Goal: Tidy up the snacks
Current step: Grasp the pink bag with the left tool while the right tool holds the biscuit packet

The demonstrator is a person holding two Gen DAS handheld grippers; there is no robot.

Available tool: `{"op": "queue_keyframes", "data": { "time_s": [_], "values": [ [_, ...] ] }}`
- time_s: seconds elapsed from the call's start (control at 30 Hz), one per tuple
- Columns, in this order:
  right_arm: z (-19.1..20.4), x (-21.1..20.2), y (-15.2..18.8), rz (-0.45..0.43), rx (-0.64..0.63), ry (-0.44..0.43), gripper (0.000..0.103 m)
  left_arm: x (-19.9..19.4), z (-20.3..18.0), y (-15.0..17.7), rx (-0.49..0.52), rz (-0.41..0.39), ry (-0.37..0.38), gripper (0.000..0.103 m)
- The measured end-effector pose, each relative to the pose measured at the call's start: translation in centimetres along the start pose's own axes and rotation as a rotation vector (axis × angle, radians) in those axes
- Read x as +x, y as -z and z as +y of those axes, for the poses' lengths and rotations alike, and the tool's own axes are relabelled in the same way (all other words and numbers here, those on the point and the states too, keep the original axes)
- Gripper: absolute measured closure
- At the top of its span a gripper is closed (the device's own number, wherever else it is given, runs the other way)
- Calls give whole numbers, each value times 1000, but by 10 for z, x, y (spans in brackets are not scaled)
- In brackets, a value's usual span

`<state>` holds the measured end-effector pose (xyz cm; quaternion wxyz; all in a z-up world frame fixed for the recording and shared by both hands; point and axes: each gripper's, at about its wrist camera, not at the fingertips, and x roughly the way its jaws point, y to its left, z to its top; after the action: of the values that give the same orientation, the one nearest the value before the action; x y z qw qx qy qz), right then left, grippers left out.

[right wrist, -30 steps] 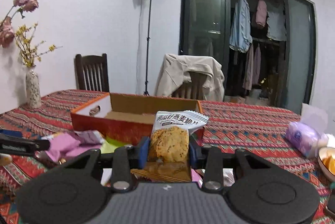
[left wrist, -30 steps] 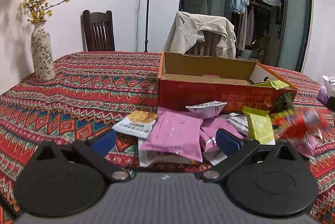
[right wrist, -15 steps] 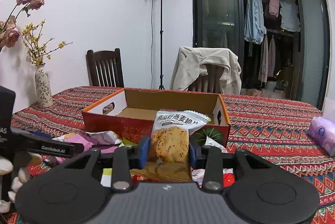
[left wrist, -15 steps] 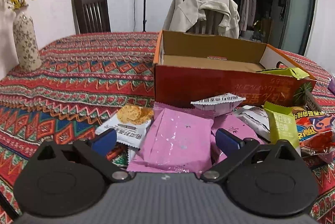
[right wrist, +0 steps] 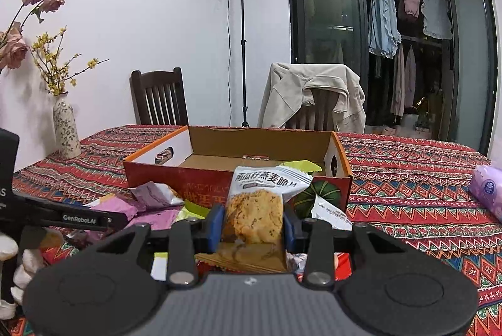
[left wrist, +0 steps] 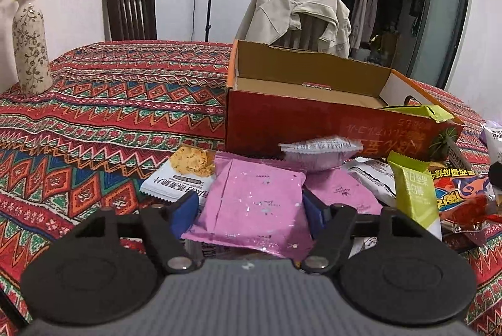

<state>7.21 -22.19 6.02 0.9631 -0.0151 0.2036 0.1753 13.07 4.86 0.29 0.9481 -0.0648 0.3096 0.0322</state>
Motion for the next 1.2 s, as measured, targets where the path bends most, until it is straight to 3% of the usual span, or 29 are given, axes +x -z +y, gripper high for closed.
{"op": "queue_keyframes", "data": {
  "time_s": [0.13, 0.3, 0.33, 0.37, 0.53, 0.6, 0.67, 0.73, 0.83, 1.03, 1.13, 1.2],
  "values": [
    [-2, -3, 1, -6, 3, 1, 66, -12, 0, 2, 2, -32, -3, 33],
    [-3, -5, -1, -16, 9, 8, 66, -34, 0, 0, 10, -93, 2, 45],
    [-3, -4, -2, -18, 9, 8, 66, -39, 1, -2, 11, -109, 4, 64],
    [-3, -4, -3, -20, 9, 8, 66, -42, 1, -4, 13, -119, 13, 69],
    [-2, -3, -5, -23, 10, 2, 66, -44, 0, -7, 14, -122, 11, 67],
    [-2, -3, -3, -17, 12, 1, 66, -40, 1, -5, 5, -104, 8, 55],
    [-4, -4, -1, -10, 17, 2, 66, -39, 1, -2, 5, -92, 6, 31],
    [-5, -5, 1, -6, 25, 0, 66, -39, 1, 3, 13, -84, 3, 15],
    [-5, -5, 5, 0, 33, -7, 66, -39, 0, 9, 19, -58, 7, 8],
    [-1, -3, 11, 19, 36, -23, 66, -24, -6, 20, 36, 25, -35, 8],
    [0, -5, 13, 22, 38, -26, 66, -14, -6, 27, 23, 82, -61, 24],
    [-1, -6, 14, 24, 38, -27, 66, -18, -7, 30, 25, 65, -68, 35]
  ]
}}
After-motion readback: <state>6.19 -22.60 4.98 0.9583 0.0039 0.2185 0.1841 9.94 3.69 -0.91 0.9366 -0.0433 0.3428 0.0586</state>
